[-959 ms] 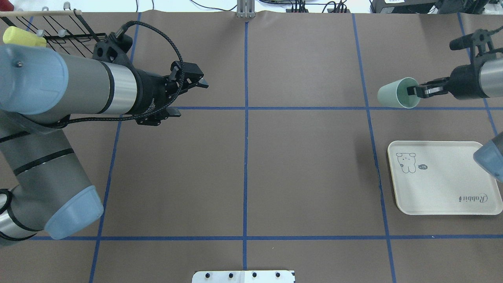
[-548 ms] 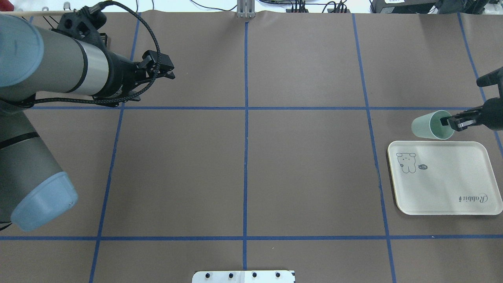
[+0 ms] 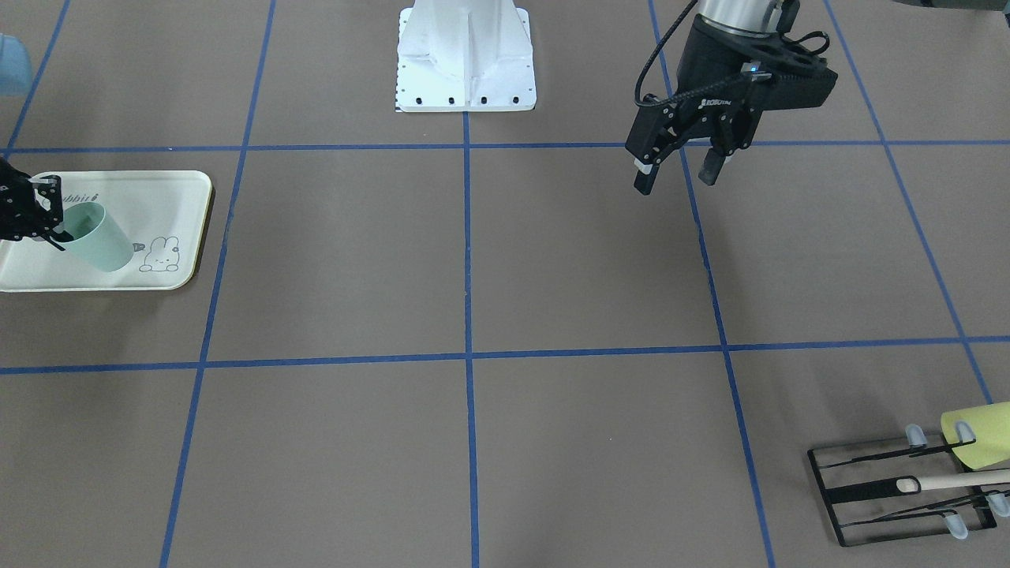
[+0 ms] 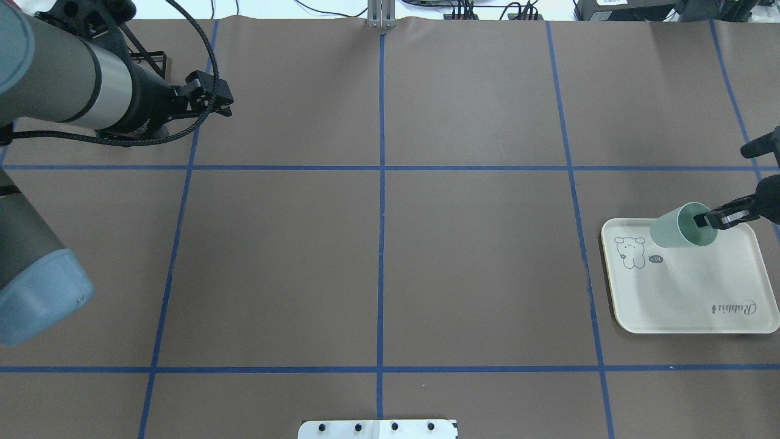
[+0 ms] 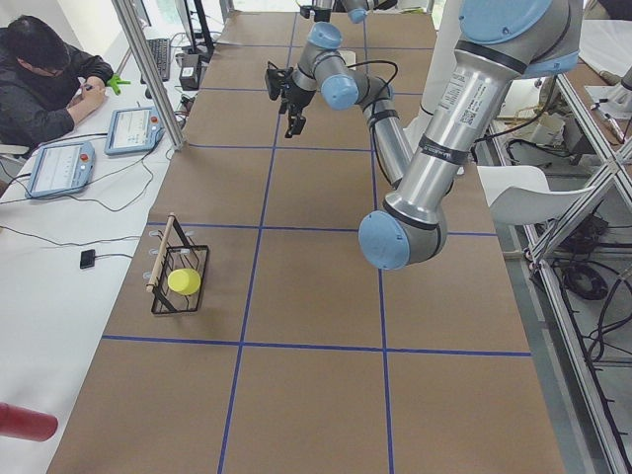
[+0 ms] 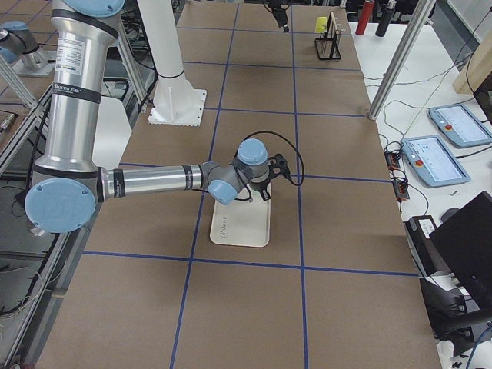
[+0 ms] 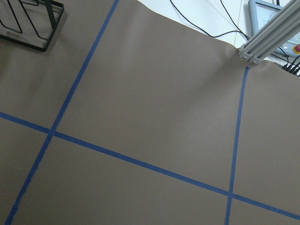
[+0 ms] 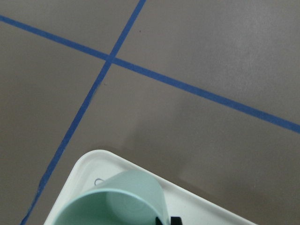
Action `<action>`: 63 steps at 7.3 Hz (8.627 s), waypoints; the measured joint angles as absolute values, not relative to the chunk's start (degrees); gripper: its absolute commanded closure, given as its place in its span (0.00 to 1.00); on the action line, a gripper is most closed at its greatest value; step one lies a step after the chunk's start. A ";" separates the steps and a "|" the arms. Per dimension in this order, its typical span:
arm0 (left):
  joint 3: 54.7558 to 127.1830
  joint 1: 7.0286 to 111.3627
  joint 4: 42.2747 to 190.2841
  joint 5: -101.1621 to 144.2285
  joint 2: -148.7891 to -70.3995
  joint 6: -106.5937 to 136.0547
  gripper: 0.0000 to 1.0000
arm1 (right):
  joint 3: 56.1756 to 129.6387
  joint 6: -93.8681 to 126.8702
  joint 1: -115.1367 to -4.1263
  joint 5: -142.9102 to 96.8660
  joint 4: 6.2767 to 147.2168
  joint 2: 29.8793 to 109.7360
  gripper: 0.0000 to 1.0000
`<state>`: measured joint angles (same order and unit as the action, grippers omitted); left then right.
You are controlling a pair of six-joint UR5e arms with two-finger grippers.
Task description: Left arm grabs green cup and hands to right arm on tray
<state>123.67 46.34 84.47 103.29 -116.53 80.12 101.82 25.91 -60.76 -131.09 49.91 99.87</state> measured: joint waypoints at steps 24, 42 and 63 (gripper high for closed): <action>114.30 87.47 77.00 132.16 -90.46 1.92 0.00 | 107.92 -21.86 -89.18 -137.82 115.04 89.66 0.01; 102.74 90.26 86.75 134.43 -81.21 -0.88 0.00 | 99.00 -15.35 -92.71 -133.73 101.97 92.00 0.01; 102.60 90.15 86.15 134.42 -82.27 -0.88 0.00 | 98.88 -12.57 -90.44 -134.49 99.57 91.21 0.01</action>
<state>102.60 90.15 86.15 134.42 -82.27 -0.88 98.88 -12.57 -90.44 -134.49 99.57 91.21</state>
